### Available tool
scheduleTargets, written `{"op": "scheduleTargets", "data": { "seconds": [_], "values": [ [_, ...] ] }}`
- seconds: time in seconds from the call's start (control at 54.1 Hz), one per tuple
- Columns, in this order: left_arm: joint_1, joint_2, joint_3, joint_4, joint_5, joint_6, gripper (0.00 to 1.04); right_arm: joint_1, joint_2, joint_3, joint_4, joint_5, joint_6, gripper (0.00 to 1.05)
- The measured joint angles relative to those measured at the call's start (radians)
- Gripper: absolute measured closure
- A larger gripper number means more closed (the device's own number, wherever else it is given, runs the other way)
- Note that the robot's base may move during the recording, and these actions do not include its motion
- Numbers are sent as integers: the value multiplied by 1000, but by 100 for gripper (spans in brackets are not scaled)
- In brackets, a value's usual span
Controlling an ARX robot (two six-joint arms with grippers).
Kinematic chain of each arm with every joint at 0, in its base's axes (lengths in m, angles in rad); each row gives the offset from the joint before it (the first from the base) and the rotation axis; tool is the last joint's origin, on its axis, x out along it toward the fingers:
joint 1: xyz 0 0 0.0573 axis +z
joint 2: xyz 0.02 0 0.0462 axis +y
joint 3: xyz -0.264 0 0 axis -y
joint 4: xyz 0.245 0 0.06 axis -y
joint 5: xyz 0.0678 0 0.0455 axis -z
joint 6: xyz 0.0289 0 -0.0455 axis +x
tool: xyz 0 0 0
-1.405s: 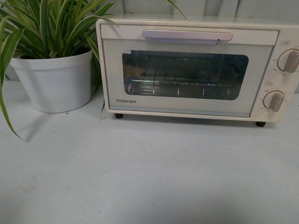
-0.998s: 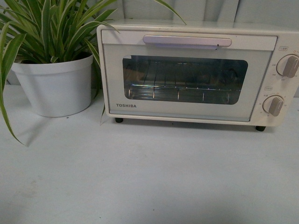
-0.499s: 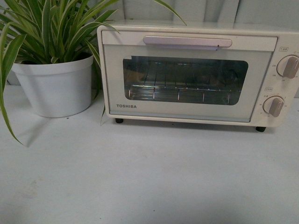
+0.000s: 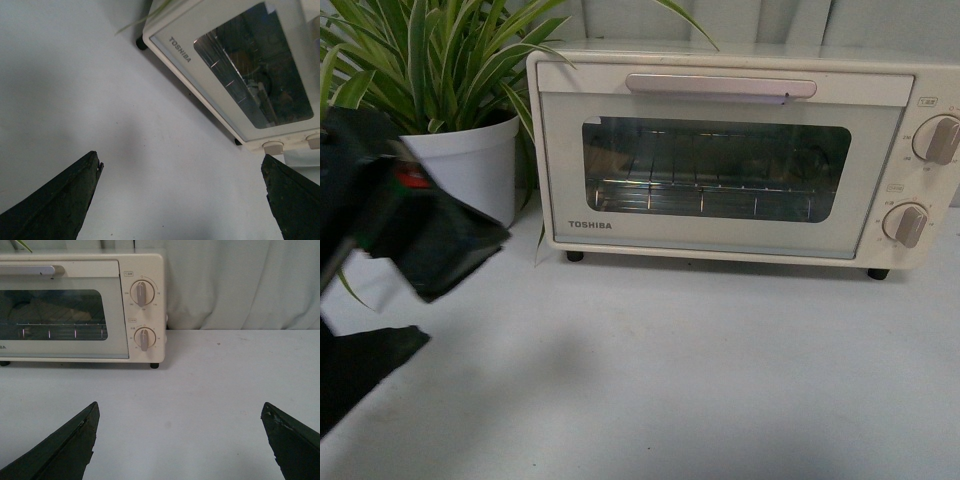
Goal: Open oven
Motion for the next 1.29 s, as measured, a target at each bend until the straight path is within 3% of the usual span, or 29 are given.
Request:
{"op": "scheduleTargets", "data": {
  "seconds": [0.296,0.887,0.924,0.961,1.016,1.146,1.294],
  "values": [
    [-69,322,154,68,-26,-119,6,0,0,0,0,0,0,9],
    [-90,491,278,90,-43,-247,7,0,0,0,0,0,0,9],
    [-87,493,282,90,-43,-251,7,-12,3,0,11,-35,18,9],
    [-85,496,285,89,-43,-255,7,-26,37,1,65,-145,71,9],
    [-82,499,287,89,-43,-257,7,-19,90,11,110,-186,98,9],
    [-79,500,291,87,-39,-266,7,35,320,78,256,-135,123,9],
    [-77,500,292,84,-40,-268,7,98,685,288,344,-103,158,9]
  ]
}}
